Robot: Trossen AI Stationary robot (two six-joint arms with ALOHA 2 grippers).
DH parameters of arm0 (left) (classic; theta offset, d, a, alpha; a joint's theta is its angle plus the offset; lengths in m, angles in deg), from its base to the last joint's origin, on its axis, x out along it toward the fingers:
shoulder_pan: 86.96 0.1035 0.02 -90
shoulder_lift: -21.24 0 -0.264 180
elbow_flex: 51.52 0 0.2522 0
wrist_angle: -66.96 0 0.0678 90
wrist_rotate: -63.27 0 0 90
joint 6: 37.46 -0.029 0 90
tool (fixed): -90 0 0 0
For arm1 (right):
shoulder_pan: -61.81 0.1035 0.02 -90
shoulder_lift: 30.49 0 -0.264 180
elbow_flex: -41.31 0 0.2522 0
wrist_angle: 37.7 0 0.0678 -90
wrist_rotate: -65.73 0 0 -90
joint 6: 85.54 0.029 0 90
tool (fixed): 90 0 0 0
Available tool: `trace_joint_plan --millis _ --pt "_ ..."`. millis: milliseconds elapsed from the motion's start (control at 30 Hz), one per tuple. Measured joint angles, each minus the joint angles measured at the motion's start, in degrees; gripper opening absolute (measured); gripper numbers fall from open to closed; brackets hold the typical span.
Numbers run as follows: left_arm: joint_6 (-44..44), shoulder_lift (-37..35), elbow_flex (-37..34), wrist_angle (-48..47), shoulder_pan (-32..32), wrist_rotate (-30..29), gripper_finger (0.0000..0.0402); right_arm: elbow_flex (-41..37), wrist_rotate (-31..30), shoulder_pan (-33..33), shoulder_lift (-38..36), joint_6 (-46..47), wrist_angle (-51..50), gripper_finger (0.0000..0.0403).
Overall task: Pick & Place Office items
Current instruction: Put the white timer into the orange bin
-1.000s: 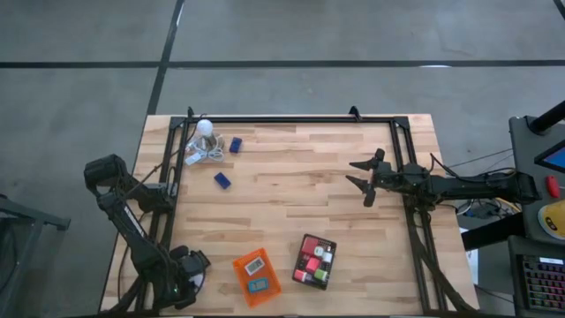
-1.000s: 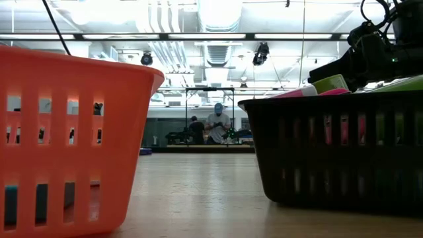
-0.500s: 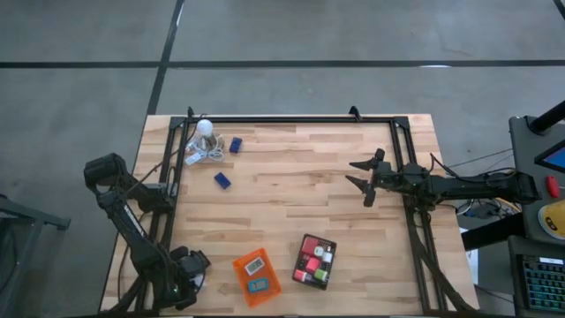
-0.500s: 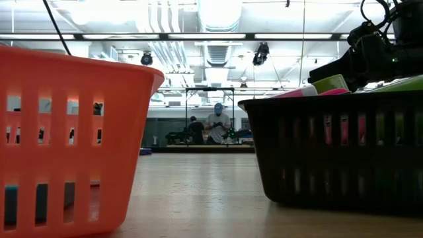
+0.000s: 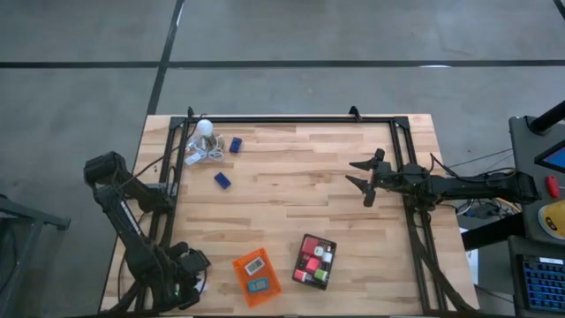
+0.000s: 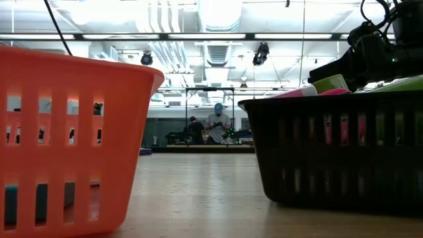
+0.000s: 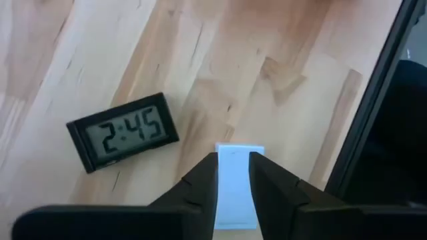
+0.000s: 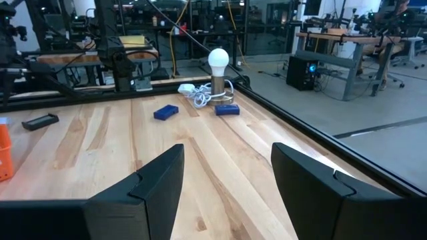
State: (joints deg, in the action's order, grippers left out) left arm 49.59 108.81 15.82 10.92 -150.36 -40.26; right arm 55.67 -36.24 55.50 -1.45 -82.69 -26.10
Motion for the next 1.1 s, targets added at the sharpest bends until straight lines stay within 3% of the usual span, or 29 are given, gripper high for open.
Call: trace_joint_plan --millis 467,633,933,1100 --pt "1.73 -0.04 0.4 0.24 0.77 -1.52 0.0088 0.0 0.0 0.02 0.0 0.02 0.0 0.0219" --pt "-4.34 -0.04 0.5 5.31 0.77 -0.66 0.0088 0.0 0.0 0.02 0.0 0.03 0.0 0.0219" --pt "-8.48 -0.04 0.58 4.98 0.73 -1.28 0.0088 0.02 0.0 0.02 0.0 0.05 0.0 0.0219" --pt "-15.86 -0.04 0.58 4.95 0.72 -1.32 0.0088 0.0 0.0 0.01 0.0 0.04 0.01 0.0219"
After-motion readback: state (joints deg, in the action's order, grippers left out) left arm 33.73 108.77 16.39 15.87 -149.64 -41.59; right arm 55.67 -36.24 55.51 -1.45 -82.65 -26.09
